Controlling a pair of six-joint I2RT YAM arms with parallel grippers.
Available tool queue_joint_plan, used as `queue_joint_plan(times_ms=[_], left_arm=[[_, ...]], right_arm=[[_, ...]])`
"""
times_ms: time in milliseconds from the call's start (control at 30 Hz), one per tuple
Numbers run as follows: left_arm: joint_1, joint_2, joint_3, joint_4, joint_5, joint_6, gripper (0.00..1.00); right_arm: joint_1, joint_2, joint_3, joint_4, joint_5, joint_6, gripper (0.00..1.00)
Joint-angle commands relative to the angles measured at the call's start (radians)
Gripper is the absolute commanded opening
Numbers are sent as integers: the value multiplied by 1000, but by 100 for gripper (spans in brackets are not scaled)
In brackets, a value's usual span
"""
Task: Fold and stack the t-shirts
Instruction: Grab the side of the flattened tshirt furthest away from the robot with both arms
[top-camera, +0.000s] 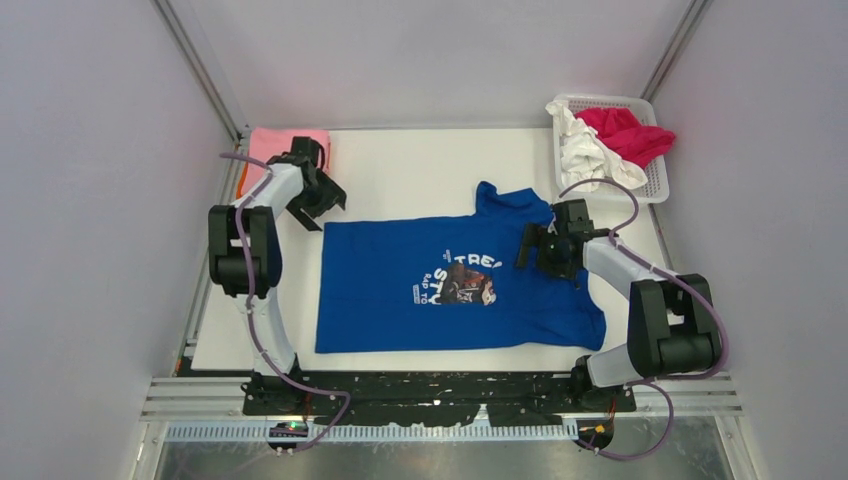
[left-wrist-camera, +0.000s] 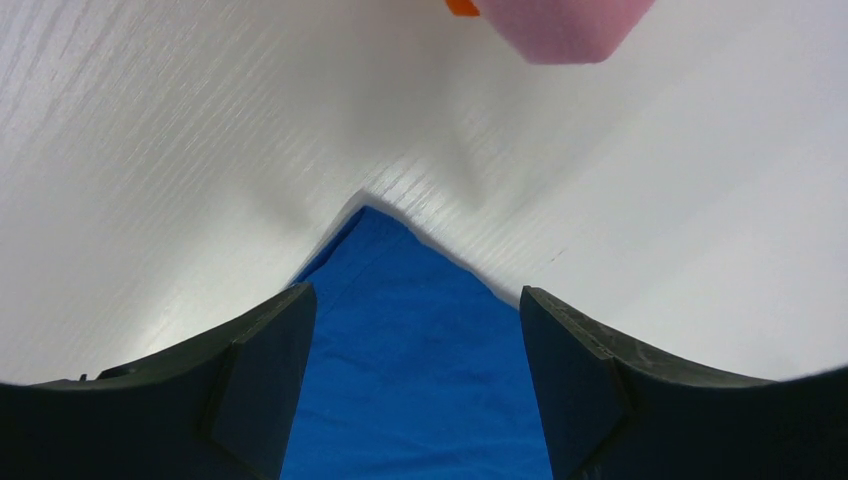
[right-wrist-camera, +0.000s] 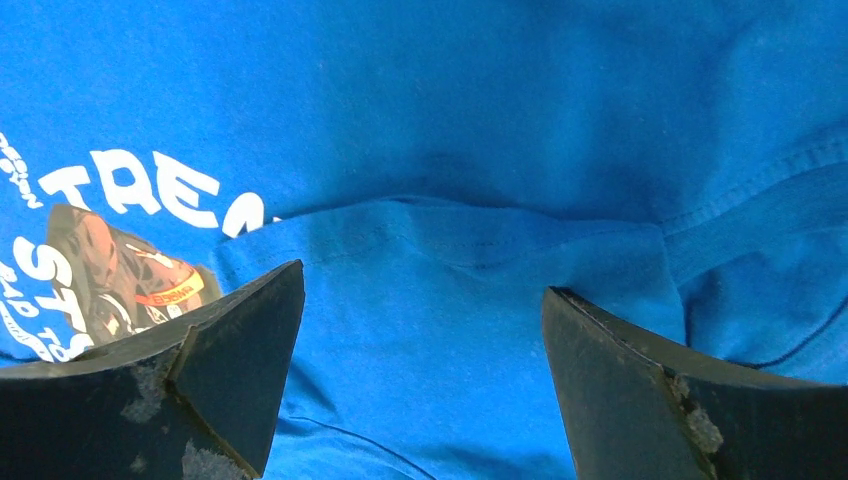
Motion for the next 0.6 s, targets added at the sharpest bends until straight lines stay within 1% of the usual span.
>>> queue_joint_plan(times_ms=[0, 200, 400, 467, 567], left_arm=[[-6, 19, 51, -70, 12, 27, 78], [-28, 79, 168, -188, -25, 54, 78], [-33, 120, 242, -228, -2, 132, 77], [-34, 141, 283, -270, 6, 153, 77], [-38, 156, 306, -298, 14, 153, 76]], right_arm=[[-8, -48, 8, -44, 48, -41, 95], [-16, -59, -4, -51, 83, -44, 95], [-60, -18, -10, -58, 85, -37, 95], [-69, -11, -10, -59, 87, -39, 95], [-83, -1, -7, -64, 98, -39, 95]])
